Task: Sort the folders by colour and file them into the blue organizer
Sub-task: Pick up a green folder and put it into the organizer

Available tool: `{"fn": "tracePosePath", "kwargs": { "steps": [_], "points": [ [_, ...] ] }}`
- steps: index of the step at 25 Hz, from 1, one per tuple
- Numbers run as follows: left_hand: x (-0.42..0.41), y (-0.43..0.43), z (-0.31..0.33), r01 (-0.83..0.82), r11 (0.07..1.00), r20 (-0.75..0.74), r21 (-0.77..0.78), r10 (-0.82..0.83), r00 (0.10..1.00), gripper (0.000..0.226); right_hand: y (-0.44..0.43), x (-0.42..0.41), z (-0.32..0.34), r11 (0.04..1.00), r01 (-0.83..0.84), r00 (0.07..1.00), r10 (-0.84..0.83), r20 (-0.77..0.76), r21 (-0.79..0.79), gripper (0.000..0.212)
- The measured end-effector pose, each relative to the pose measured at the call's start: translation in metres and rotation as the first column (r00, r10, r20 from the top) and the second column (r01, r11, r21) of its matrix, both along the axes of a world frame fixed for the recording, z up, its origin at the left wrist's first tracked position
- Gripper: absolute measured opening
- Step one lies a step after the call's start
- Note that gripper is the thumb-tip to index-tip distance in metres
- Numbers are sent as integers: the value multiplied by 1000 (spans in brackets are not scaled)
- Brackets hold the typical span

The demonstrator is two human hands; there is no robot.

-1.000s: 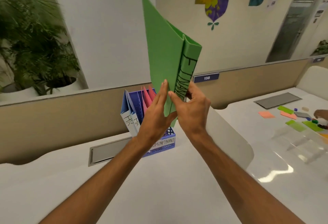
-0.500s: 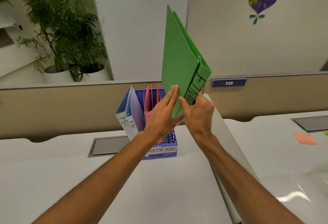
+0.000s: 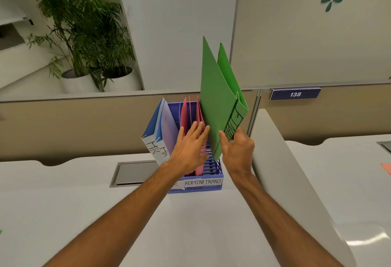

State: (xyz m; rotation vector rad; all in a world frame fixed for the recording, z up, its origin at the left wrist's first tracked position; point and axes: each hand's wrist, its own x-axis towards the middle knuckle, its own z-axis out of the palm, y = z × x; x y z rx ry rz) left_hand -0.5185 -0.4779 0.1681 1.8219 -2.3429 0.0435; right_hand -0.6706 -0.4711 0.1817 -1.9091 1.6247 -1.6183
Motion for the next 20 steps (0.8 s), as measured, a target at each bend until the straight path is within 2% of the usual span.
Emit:
{"fn": "tracePosePath", "kwargs": {
  "steps": [12,20],
  "points": [
    [17,-5,-18,54,997,24,-47,-53,998,97,-8,12,-63,999,19,995,-14,-99,46,30],
    [20,-4,-18,55,997,29,-47,-54,998,96,-30,17,-61,990,-80,978,99,-181,113,42]
  ]
}}
